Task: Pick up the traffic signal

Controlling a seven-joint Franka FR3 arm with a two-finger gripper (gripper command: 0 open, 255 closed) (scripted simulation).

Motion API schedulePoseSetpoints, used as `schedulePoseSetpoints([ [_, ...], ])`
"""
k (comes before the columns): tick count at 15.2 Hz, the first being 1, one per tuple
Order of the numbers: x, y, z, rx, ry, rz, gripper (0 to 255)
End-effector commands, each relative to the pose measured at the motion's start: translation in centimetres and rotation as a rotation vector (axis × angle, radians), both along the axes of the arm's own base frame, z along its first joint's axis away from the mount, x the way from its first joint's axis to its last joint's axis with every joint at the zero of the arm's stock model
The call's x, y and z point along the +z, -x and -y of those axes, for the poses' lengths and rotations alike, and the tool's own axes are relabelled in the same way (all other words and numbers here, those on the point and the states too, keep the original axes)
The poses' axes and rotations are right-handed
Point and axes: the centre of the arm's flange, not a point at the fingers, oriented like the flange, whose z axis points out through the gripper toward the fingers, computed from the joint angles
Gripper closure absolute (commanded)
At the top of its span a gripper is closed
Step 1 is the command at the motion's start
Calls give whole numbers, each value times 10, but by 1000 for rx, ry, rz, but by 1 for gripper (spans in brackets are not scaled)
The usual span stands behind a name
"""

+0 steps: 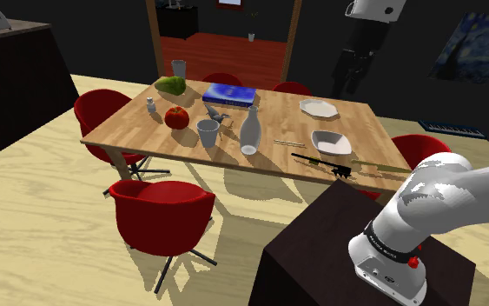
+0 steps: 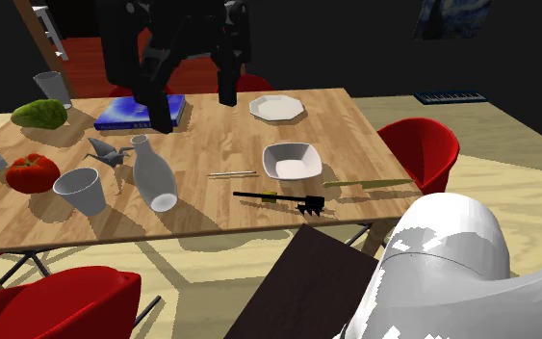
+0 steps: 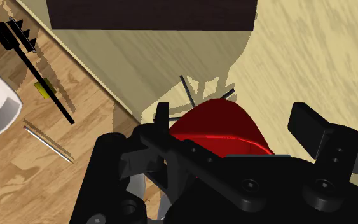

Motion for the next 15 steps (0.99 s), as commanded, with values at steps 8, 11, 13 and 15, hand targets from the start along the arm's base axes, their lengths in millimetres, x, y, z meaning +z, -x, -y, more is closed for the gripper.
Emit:
schedulePoseSetpoints([
  [8, -76, -24, 42, 4, 38, -19, 0],
  [11, -108, -34, 61, 6, 54, -27, 0],
  [13, -129, -40, 74, 7, 65, -32, 0],
  [15, -150, -47, 87, 9, 76, -38, 0],
])
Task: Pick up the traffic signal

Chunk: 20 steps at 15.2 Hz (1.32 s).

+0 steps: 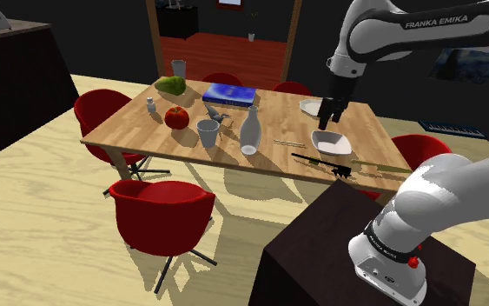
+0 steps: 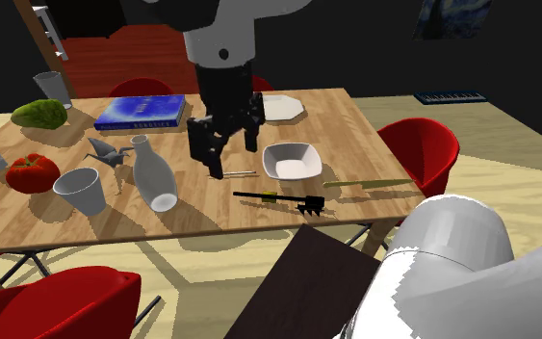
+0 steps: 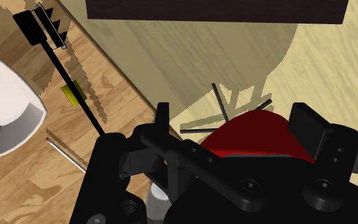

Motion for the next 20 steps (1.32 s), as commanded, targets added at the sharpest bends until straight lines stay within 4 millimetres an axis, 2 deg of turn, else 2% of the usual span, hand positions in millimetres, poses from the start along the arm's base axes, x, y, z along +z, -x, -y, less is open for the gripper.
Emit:
schedulePoseSetpoints([
  [1, -19, -5, 15, 2, 12, -4, 0],
  [20, -213, -61, 152, 14, 115, -55, 0],
])
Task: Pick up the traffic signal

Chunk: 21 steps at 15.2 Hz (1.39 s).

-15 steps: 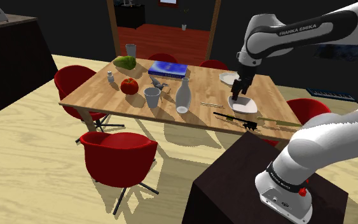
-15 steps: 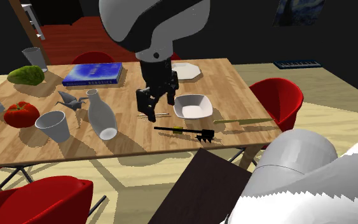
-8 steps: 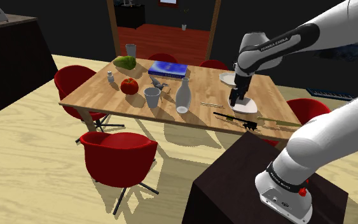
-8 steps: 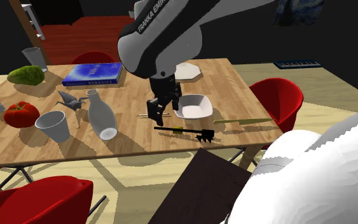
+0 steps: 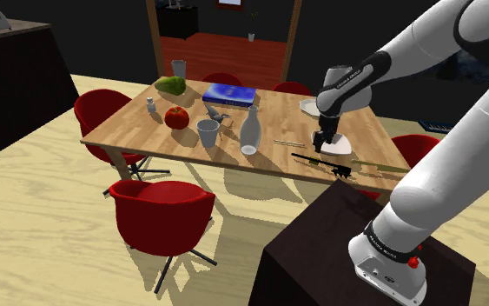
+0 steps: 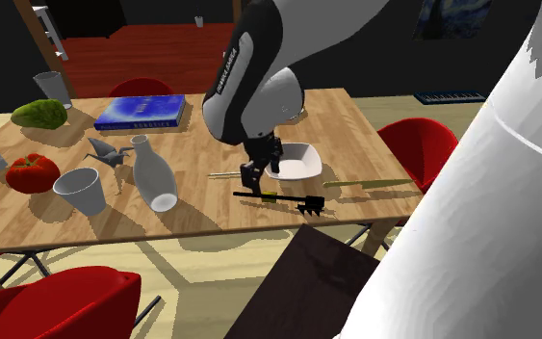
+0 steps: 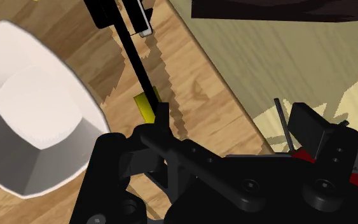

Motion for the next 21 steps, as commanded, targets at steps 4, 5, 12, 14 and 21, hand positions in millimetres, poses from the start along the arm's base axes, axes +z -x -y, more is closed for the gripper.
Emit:
schedulePoseSetpoints([
  [4, -52, -16, 37, 4, 29, -13, 0],
  [5, -62, -19, 45, 5, 34, -16, 0],
  [12, -114, -28, 76, 7, 55, -26, 0],
  [14, -125, -28, 76, 7, 55, -26, 0],
  [21, -139, -29, 75, 7, 55, -26, 255],
])
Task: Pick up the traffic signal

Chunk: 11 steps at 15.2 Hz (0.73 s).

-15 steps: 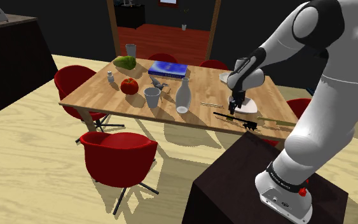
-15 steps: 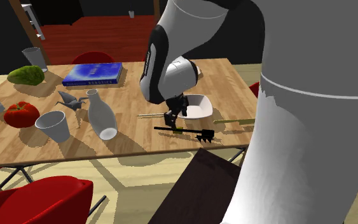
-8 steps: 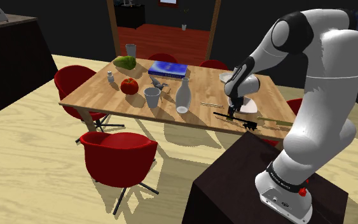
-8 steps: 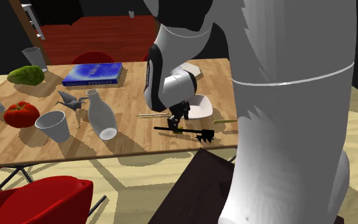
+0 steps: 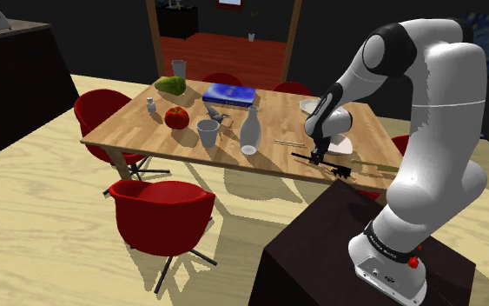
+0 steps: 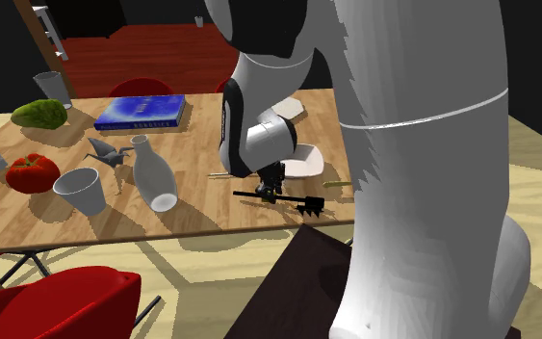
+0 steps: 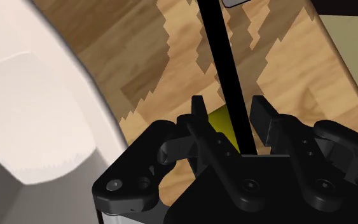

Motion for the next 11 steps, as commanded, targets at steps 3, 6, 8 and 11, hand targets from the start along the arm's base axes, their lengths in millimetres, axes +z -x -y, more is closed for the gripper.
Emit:
schedulePoseSetpoints([
  [3, 0, 0, 0, 0, 0, 0, 255],
  [6, 0, 0, 0, 0, 0, 0, 255],
  [8, 5, 1, 0, 0, 0, 0, 255],
  [11, 21, 1, 0, 0, 0, 0, 255],
])
